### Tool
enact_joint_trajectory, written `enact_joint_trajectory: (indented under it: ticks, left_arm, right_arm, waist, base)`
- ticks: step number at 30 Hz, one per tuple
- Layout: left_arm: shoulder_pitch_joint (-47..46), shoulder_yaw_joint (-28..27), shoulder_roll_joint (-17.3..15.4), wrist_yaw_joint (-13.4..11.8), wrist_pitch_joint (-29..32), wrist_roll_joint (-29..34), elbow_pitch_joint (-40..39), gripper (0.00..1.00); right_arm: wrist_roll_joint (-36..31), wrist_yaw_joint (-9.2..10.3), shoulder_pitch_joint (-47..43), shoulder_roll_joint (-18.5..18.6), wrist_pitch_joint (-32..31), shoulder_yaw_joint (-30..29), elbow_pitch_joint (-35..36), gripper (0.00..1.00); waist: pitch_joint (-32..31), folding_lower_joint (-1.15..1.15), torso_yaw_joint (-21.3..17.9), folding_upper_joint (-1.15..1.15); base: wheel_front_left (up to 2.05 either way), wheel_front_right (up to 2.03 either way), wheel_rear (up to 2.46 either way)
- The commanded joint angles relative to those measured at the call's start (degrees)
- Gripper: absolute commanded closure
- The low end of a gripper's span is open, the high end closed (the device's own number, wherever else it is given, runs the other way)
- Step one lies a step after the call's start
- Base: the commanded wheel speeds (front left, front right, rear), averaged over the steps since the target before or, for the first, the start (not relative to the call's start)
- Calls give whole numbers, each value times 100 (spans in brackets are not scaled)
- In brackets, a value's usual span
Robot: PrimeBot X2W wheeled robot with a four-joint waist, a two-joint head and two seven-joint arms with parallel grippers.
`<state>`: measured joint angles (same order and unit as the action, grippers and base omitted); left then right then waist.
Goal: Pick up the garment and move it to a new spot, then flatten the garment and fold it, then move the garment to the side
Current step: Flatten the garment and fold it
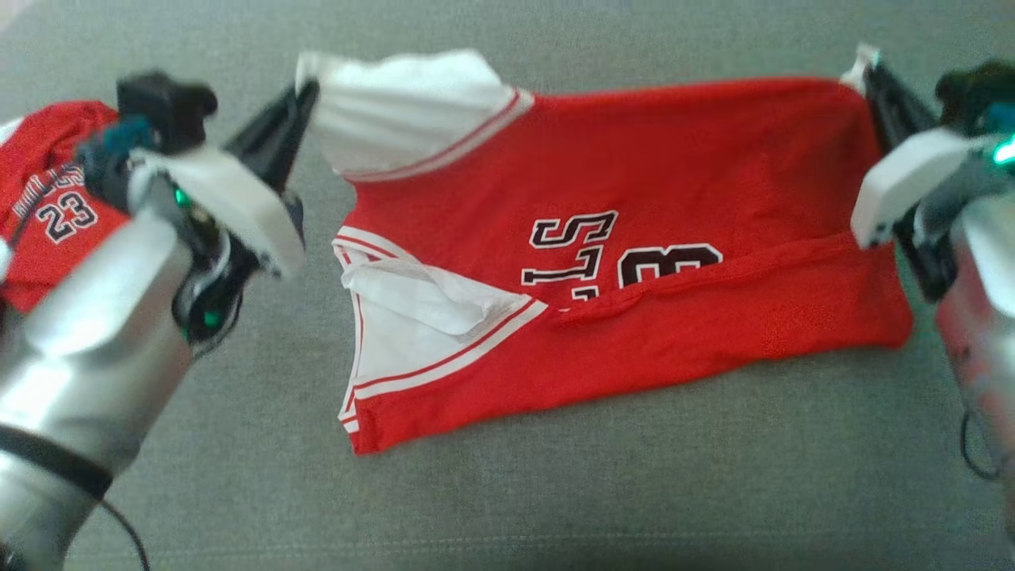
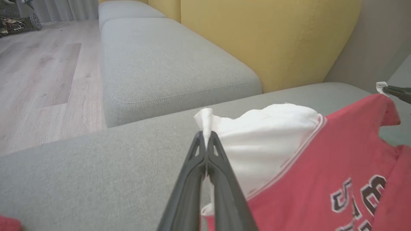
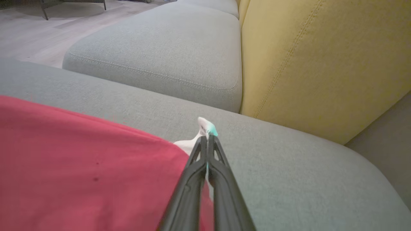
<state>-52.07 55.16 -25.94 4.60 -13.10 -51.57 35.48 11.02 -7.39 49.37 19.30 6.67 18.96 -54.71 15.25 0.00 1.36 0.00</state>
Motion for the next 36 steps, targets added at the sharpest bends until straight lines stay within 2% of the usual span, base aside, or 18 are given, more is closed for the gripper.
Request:
enact_joint_trajectory:
  ticks: [1,8,9,12,18,28,36]
  left_arm:
    - [-21,-176,-364,-14,21,31,-212,100]
    - [757,21,-934,-377,403,-27,-1394,100]
    - [981,75,-1113,-510,536,-60,-1772,100]
    - [1297,182,-1367,-692,768,-107,-2321,100]
    - [1768,411,-1730,-958,1145,-159,-3121,100]
    - [2036,642,-1837,-1208,1293,-17,-3331,100]
    - [2086,765,-1533,-1185,1141,63,-2901,100]
  right_arm:
    - [98,-10,-178,96,65,73,198,100]
    - [655,-10,-1055,432,-174,211,859,100]
    - [843,-10,-1356,542,-363,286,1133,100]
    - [1105,-10,-1788,752,-681,341,1551,100]
    - [1497,-10,-2540,1140,-1503,327,2462,100]
    - [1826,-10,-3349,1452,-2949,-93,3639,100]
    - [1643,-10,-3699,1246,-3297,-451,4090,100]
  waist:
    - [-128,0,15,0]
    - [-514,0,109,0]
    - [-598,0,125,0]
    - [-694,0,147,0]
    - [-774,0,156,0]
    - [-821,0,113,0]
    - [-799,0,97,0]
  base:
    - [0,0,0]
    - [0,0,0]
    - [0,0,0]
    - [0,0,0]
    - [0,0,0]
    - [0,0,0]
    - [0,0,0]
